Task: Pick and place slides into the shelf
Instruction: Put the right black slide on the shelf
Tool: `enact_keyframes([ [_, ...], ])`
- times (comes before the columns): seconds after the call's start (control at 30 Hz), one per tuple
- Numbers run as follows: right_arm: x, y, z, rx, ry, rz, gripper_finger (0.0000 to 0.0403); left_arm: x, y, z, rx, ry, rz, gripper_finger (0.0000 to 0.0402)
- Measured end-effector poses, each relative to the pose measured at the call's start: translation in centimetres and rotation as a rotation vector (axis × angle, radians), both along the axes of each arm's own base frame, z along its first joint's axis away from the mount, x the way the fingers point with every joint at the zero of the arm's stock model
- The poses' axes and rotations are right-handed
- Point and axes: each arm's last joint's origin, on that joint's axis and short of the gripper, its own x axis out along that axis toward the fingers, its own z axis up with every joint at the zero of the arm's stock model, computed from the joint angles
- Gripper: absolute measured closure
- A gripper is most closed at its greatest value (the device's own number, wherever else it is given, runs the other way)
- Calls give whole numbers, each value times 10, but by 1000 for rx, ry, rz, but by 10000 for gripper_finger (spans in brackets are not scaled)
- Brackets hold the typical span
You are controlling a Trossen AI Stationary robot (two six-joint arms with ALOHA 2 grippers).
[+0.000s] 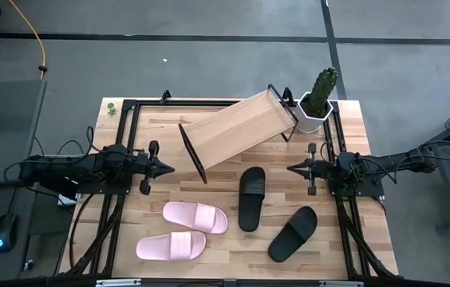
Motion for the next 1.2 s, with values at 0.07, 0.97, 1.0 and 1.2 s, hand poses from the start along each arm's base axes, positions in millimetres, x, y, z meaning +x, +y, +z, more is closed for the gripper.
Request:
enact_keyframes([
  [0.07, 0, 0, 0, 42, -2, 1, 402, 0, 1, 0, 5, 1, 51, 401],
  [0.97, -4, 1, 44, 271, -292, 80, 402, -1, 4, 23, -109, -139, 163, 401],
  [1.0, -4, 1, 49, 254, -309, 81, 402, -2, 4, 29, -109, -159, 160, 401],
  [1.2, -8, 4, 66, 172, -352, 196, 402, -8, 2, 68, -120, -270, 116, 401],
])
